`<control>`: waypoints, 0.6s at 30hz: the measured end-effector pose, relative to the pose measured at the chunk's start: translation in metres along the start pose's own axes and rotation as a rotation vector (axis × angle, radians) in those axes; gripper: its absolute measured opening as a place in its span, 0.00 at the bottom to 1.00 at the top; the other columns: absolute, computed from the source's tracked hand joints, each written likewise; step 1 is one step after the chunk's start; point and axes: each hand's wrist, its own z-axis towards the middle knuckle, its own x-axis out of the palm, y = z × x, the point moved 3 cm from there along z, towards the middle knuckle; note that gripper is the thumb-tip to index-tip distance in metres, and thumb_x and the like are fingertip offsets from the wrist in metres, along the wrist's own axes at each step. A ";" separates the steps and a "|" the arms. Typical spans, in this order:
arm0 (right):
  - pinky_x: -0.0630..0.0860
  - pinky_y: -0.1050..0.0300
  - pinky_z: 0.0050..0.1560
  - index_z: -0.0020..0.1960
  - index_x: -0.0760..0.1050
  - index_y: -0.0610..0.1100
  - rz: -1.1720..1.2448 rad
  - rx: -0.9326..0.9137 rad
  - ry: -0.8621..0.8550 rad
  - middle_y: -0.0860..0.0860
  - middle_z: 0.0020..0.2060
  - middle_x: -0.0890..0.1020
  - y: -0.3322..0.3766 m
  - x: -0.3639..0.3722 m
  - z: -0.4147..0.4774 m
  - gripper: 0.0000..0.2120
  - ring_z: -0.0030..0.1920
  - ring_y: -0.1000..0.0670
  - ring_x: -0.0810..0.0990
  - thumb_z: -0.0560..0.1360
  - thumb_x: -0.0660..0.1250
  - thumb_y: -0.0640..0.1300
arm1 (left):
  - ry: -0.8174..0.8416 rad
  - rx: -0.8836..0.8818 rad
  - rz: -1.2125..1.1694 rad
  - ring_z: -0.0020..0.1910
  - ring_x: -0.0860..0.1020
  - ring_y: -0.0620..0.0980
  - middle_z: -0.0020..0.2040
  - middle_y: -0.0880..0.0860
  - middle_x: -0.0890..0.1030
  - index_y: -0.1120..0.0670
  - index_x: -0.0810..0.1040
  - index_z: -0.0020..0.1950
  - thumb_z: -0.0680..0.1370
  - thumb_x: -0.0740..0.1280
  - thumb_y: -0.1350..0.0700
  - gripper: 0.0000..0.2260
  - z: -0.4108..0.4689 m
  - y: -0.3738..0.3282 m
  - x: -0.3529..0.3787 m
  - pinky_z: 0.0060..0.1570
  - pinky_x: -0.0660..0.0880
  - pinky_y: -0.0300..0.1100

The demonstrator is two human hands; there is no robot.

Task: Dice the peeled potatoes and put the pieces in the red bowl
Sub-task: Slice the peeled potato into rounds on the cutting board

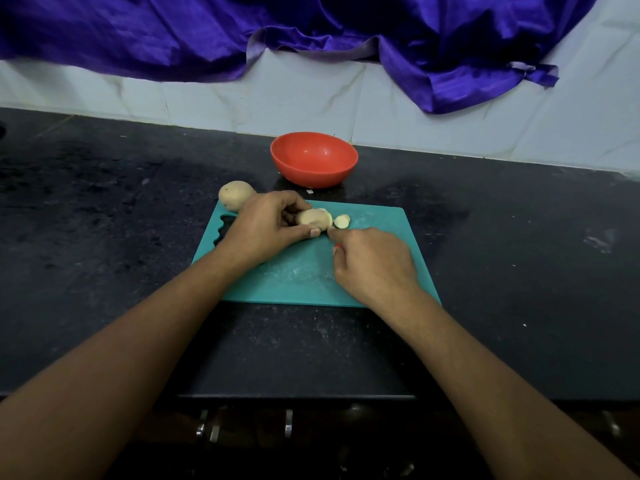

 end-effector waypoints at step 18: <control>0.73 0.54 0.38 0.71 0.75 0.57 0.129 0.113 -0.008 0.55 0.32 0.76 -0.033 -0.001 -0.006 0.19 0.32 0.54 0.73 0.82 0.60 0.49 | 0.020 -0.043 -0.019 0.44 0.80 0.37 0.45 0.42 0.83 0.48 0.83 0.55 0.71 0.80 0.48 0.15 -0.001 -0.001 0.000 0.41 0.74 0.27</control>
